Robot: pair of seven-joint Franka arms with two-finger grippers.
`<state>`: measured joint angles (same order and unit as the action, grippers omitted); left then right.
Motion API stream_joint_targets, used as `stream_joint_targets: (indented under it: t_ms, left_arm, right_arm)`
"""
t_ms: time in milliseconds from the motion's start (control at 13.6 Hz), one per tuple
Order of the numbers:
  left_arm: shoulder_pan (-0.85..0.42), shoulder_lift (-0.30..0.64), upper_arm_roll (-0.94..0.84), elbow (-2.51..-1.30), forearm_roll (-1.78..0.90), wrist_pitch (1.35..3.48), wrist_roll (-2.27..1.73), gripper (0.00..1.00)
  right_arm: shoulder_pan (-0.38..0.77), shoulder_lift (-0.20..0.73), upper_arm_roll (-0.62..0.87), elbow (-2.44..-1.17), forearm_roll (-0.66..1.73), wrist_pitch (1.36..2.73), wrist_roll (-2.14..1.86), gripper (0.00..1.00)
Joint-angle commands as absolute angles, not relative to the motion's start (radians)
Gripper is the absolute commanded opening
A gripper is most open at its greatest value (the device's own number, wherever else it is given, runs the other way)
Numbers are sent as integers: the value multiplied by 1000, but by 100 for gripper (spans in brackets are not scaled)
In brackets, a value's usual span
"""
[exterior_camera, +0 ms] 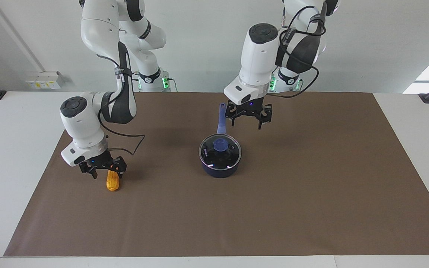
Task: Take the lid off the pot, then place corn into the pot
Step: 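Reach the left gripper to the pot lid while the right gripper reaches the corn, then grasp the lid knob with the left gripper while the right gripper grasps the corn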
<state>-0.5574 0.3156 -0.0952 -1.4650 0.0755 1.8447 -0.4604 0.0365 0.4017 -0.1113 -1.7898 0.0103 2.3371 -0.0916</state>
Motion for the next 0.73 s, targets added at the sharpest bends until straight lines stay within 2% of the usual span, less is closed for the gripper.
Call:
stream_joint_targets:
  t_ms: [0, 513, 586, 659]
  left_arm:
    - [-595, 363, -80, -1476, 110, 1922, -520, 100]
    - [-667, 454, -78, -1479, 159, 2011, -658, 100]
    - [-670, 460, -80, -1479, 187, 2020, -702, 100]
    - [-670, 460, -80, -1485, 184, 2040, -715, 100]
  right_arm:
    - [17, 422, -103, -1819, 0, 2400, -83, 100]
    - [26, 453, -103, -1828, 0, 2436, -81, 99]
    - [26, 453, -103, -1829, 0, 2434, -84, 93]
    - [26, 453, -103, -1829, -2, 2431, -89, 74]
